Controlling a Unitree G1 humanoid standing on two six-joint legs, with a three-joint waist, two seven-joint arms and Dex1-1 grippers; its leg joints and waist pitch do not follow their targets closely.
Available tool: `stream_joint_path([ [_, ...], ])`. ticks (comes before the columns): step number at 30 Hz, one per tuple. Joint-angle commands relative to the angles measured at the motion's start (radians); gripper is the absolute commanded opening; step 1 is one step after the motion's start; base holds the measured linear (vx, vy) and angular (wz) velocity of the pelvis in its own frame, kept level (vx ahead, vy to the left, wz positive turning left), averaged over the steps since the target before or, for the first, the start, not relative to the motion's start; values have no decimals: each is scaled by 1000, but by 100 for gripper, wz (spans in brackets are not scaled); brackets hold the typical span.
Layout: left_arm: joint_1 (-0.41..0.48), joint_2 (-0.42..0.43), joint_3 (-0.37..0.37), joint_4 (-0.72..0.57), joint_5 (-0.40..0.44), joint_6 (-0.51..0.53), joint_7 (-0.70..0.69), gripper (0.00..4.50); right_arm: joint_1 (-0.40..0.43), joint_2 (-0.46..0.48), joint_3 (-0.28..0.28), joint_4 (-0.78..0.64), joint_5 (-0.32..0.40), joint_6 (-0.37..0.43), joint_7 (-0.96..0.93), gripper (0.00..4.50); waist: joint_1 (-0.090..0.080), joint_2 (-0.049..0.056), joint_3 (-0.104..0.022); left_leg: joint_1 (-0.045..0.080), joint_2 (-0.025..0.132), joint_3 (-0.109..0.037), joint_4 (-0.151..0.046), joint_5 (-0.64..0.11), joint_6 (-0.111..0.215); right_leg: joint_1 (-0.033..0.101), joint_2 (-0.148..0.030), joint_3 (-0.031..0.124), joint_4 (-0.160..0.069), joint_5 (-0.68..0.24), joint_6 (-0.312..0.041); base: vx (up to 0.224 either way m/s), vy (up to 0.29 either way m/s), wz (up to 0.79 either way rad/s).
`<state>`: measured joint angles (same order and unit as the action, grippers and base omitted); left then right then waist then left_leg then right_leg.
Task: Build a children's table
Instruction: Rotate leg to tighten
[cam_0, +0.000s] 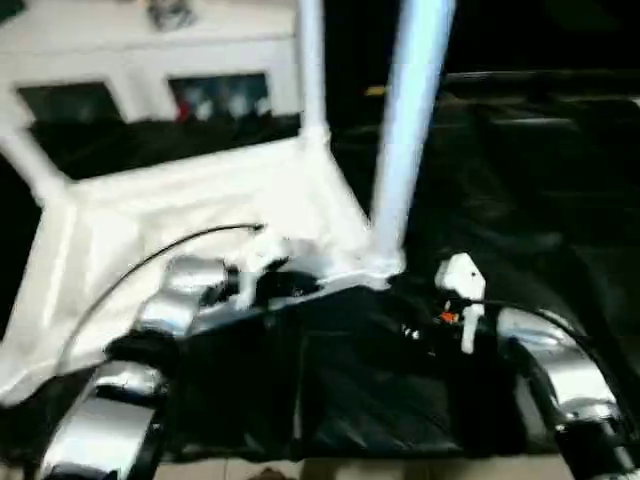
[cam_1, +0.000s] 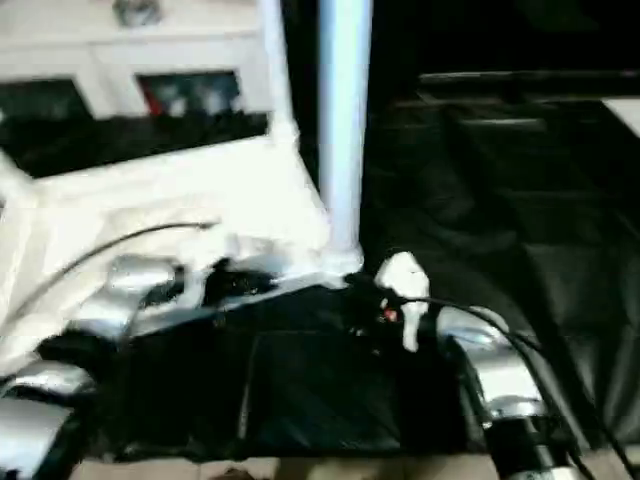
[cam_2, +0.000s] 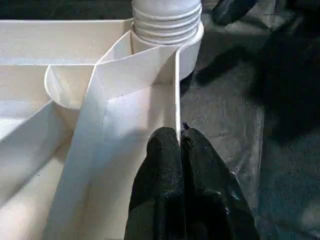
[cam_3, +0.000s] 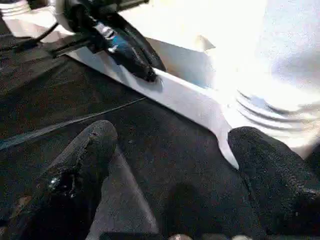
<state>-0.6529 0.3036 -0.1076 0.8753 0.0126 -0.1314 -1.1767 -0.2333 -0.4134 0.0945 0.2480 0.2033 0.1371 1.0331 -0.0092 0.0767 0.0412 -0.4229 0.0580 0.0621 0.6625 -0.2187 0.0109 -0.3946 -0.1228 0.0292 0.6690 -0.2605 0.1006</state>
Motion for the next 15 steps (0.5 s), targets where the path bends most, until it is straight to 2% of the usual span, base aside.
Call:
stream_joint_path([
  [1, 6, -10, -17, -1, -9, -1, -21, 0, 6, -7, -2, -7, 5, -6, 8, 403, 19, -39, -56, 23, 76, -2, -55, 158, 190, 57, -53, 4, -118, 153, -137, -158, 147, 0],
  [2, 6, -10, -17, -1, -9, -1, -21, 0, 6, -7, -2, -7, 5, -6, 8, 423, 21, -20, -57, 27, 100, 3, -86, -10, 118, 75, -50, -18, -110, 30, -252, -110, 46, -6],
  [3, 4, -4, -22, -2, -8, -11, -37, 0, -7, -12, -22, 13, 13, 9, -2, 434, 16, -15, -54, 29, 108, 4, -101, -76, 102, 73, -40, -27, -109, -6, -300, -110, 46, -6],
  [4, 4, -4, -22, -2, -8, -11, -37, 0, -7, -12, -22, 13, 13, 9, -2, 434, 9, -6, -52, 39, 123, 13, -120, -202, 79, 66, -26, -40, -109, -44, -367, -87, 0, 2],
  [5, 1, 2, -31, 1, -4, -26, -62, 0, -15, -28, -27, 28, 11, -4, 10, 444, 5, -6, -54, 48, 135, 25, -128, -279, 63, 60, -22, -44, -112, -44, -401, -84, 5, 4],
  [6, 1, 3, -33, 1, -4, -28, -70, 0, -16, -32, -27, 29, 11, -8, 13, 447, 2, -7, -53, 45, 137, 30, -132, -297, 57, 62, -21, -45, -111, -40, -407, -84, 5, 4],
  [7, 0, 6, -40, -1, -2, -30, -84, 0, -21, -37, -32, 28, 19, -6, 19, 447, 5, -13, -52, 48, 141, 47, -135, -322, 52, 58, -24, -44, -119, -59, -409, -68, 3, 3],
  [8, -3, 11, -54, 0, 0, -28, -114, 0, -35, -40, -45, 32, 31, -5, 19, 447, 7, -17, -49, 47, 143, 61, -137, -343, 43, 56, -30, -41, -126, -109, -399, -56, 2, 2],
  [10, -5, 12, -58, 0, 1, -27, -124, 0, -39, -42, -49, 33, 35, -4, 19, 447, 13, -21, -48, 51, 149, 74, -140, -364, 19, 48, -32, -38, -133, -197, -371, -55, 6, 0],
  [12, -8, 17, -72, 3, 4, -37, -158, 0, -52, -46, -58, 26, 48, -1, 23, 447, 17, -25, -48, 50, 152, 79, -143, -369, 2, 43, -32, -37, -135, -237, -350, 0, 0, 0],
  [15, -17, 20, -84, 9, 6, -47, -184, 0, -62, -60, -48, 26, 34, 0, 31, 447, 21, -22, -50, 52, 156, 87, -145, -352, -4, 35, -28, -37, -134, -214, -341, 0, 0, 0],
])
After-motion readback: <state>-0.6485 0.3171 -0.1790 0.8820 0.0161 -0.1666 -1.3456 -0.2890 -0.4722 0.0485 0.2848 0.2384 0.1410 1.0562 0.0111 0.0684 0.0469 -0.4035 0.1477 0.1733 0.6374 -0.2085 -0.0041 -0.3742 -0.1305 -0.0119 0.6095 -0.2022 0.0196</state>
